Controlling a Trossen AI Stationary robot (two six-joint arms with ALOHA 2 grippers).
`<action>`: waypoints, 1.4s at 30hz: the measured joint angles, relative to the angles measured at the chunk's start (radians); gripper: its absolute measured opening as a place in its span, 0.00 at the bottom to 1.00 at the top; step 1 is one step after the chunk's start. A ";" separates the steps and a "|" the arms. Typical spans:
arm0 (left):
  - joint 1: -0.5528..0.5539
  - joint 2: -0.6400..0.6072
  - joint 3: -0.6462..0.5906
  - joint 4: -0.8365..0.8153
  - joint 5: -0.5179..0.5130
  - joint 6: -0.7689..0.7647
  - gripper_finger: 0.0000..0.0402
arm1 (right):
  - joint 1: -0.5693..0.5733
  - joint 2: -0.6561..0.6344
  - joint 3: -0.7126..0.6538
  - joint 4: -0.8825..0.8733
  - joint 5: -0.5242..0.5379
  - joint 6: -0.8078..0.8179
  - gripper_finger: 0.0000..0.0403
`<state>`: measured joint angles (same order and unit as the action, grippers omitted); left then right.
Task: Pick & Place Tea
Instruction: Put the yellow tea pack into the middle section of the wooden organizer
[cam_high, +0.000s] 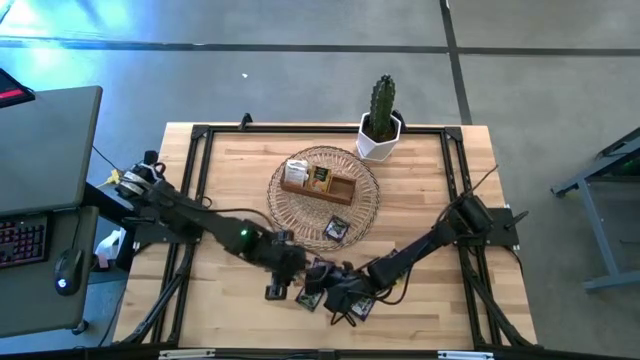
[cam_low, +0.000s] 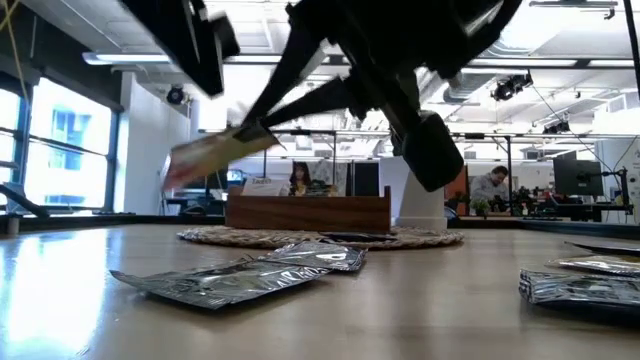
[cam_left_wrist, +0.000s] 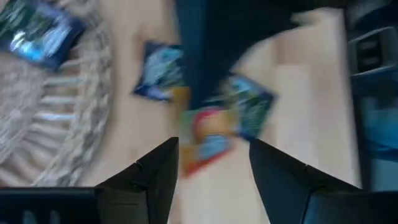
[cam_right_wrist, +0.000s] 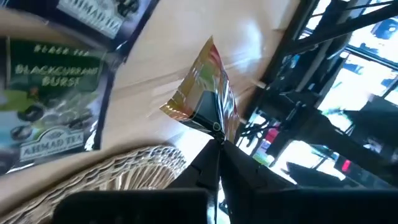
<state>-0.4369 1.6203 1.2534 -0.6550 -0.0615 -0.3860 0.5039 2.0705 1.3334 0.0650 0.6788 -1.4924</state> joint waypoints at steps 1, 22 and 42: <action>0.012 0.006 -0.001 -0.008 0.000 0.008 0.48 | 0.002 0.000 0.000 0.007 -0.001 -0.001 0.01; 0.059 0.070 0.000 0.023 0.105 0.071 0.27 | 0.013 0.000 0.000 0.090 0.093 0.014 0.02; 0.056 0.069 0.000 -0.021 0.021 0.016 0.01 | 0.020 0.002 0.000 -0.138 0.355 0.537 0.22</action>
<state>-0.3811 1.6894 1.2537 -0.6764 -0.0400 -0.3703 0.5241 2.0724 1.3338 -0.0726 1.0342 -0.9557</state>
